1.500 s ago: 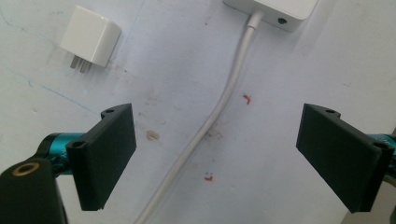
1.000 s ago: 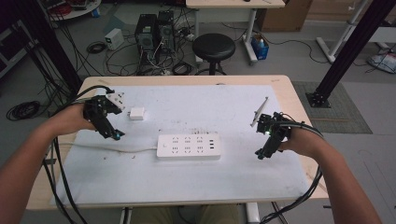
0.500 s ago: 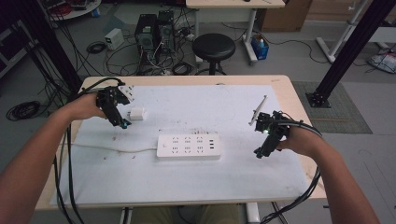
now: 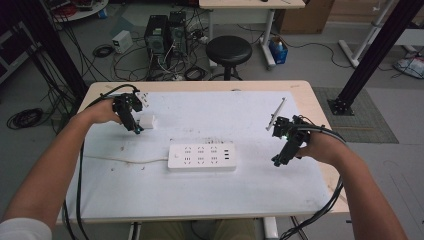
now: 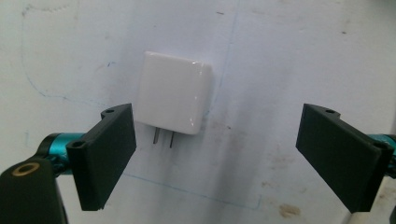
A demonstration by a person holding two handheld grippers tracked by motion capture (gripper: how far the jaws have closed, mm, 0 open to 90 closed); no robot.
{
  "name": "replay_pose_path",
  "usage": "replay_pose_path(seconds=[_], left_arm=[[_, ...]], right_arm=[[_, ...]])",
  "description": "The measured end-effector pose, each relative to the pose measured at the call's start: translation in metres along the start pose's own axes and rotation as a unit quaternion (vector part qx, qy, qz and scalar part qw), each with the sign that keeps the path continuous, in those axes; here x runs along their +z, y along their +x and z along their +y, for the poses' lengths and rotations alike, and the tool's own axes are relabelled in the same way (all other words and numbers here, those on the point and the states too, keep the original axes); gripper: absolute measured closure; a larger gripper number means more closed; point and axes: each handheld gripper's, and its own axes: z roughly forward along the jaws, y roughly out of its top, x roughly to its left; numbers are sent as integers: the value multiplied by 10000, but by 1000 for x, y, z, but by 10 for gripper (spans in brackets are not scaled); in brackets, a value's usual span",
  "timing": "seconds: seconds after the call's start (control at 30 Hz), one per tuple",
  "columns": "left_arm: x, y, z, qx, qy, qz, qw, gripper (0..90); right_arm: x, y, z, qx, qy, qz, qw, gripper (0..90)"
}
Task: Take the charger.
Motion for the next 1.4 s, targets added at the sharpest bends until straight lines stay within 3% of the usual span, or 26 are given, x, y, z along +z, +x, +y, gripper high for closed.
replay_pose_path(seconds=[0.43, 0.7, 0.83, 1.07, 1.23, 1.4], left_arm=[[30, 24, -11, -312, 59, -215, 9993, 137], [37, 26, -11, -261, 61, -274, 9993, 188], [38, 27, -10, -244, -17, -207, 9995, 222], [42, 27, -7, -14, -110, -6, 9999, 255], [48, 29, -4, 88, -53, -68, 9999, 282], [50, 30, -2, 229, -62, -119, 9996, 371]], right_arm=[[-2, 3, 4, 63, 85, -10, 9999, 14], [-3, 2, 3, 8, 146, -22, 9999, 13], [-2, 4, 3, 12, 167, -11, 9999, 14], [0, 3, 5, 6, 210, 30, 9998, 14], [1, 2, 5, 6, 232, 52, 9997, 15], [3, 1, 5, -26, 247, 62, 9997, 15]])
